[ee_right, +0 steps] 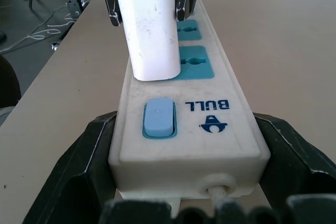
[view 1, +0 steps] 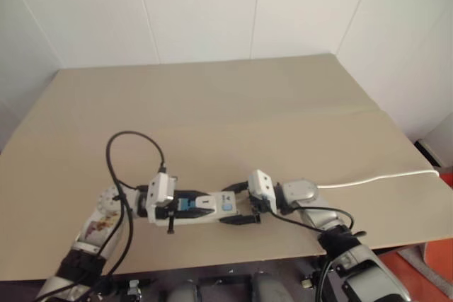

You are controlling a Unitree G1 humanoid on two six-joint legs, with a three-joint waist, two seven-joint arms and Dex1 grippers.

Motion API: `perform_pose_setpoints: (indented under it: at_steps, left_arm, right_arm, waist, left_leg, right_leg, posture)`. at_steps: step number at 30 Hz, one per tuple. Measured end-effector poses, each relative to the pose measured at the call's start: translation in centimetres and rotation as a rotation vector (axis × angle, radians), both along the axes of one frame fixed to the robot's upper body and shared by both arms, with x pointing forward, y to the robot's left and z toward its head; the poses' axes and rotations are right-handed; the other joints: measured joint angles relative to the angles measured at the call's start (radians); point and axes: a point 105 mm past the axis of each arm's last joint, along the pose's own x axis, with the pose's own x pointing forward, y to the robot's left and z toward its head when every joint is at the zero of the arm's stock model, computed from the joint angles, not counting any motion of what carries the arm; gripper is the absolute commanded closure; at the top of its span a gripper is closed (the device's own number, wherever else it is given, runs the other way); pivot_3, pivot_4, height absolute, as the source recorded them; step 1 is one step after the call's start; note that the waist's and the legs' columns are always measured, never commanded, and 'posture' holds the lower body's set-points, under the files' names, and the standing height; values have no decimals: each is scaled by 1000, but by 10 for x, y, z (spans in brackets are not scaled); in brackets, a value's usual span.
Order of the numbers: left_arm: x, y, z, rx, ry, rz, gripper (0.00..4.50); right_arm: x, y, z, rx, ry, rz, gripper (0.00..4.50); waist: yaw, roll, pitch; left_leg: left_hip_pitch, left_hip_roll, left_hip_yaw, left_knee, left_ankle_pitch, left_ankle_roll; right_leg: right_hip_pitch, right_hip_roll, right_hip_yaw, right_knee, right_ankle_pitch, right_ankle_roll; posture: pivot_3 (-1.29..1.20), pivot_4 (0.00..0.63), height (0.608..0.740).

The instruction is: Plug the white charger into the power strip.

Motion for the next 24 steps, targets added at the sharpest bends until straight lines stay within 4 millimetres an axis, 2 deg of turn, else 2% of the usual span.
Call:
perform_pose_setpoints:
  at_steps: [8, 9, 11, 13, 15, 18, 22, 24]
  left_arm:
    - [1, 0, 1, 29, -16, -25, 3492]
    - [2, 0, 1, 31, -17, -30, 2757]
    - [2, 20, -15, 147, 33, -13, 2222]
    - [6, 40, -17, 203, 54, 30, 1610]
    - [5, 41, -19, 204, 62, 26, 976]
    - [3, 40, -16, 208, 66, -6, 64]
    - [3, 48, -8, 247, 83, -31, 20]
    - [5, 61, -2, 288, 87, -26, 20]
  right_arm:
    - [0, 0, 0, 1, -1, 1, 1087]
    - [0, 0, 0, 1, -1, 1, 1087]
    - [-1, -3, -1, -1, 7, 0, 1087]
    - [1, -7, -1, -6, 7, -10, 1087]
    - [2, -12, -2, -9, 14, -23, 1087]
    - [3, -13, -3, -10, 21, -29, 1087]
    - [3, -12, -2, -7, 22, -28, 1087]
    - [3, -11, -1, -5, 18, -21, 1087]
  waist:
    - [1, 0, -1]
    - [1, 0, -2]
    - [1, 2, -3]
    - [8, 8, -7]
    - [19, 9, -8]
    - [25, 3, -8]
    - [28, 0, -6]
    - [27, -2, -4]
  left_leg:
    - [0, 0, 0, 0, 0, 0]
    - [0, 0, 0, 0, 0, 0]
    - [0, 0, 1, -1, 0, 0]
    - [2, -2, 2, -1, 0, 0]
    - [4, -4, 3, 0, 0, 0]
    - [9, -3, 3, 0, 0, 0]
    - [12, -2, 2, 0, 0, 0]
    - [10, -2, 2, -1, 0, 0]
  right_leg:
    - [0, 0, 1, 0, 0, 0]
    - [0, 0, 1, 0, 0, 0]
    - [-1, 2, 2, 0, 0, 0]
    - [1, -1, 3, -1, 0, 1]
    - [3, -3, 3, -1, -4, 6]
    - [9, -3, 3, -2, -4, 7]
    - [12, -2, 2, -3, -5, 7]
    - [11, -2, 2, -3, -6, 6]
  posture:
    - [0, 150, 740]
    - [0, 150, 740]
    - [0, 150, 740]
    - [0, 150, 740]
    - [0, 150, 740]
    - [0, 150, 740]
    - [0, 150, 740]
    - [0, 150, 740]
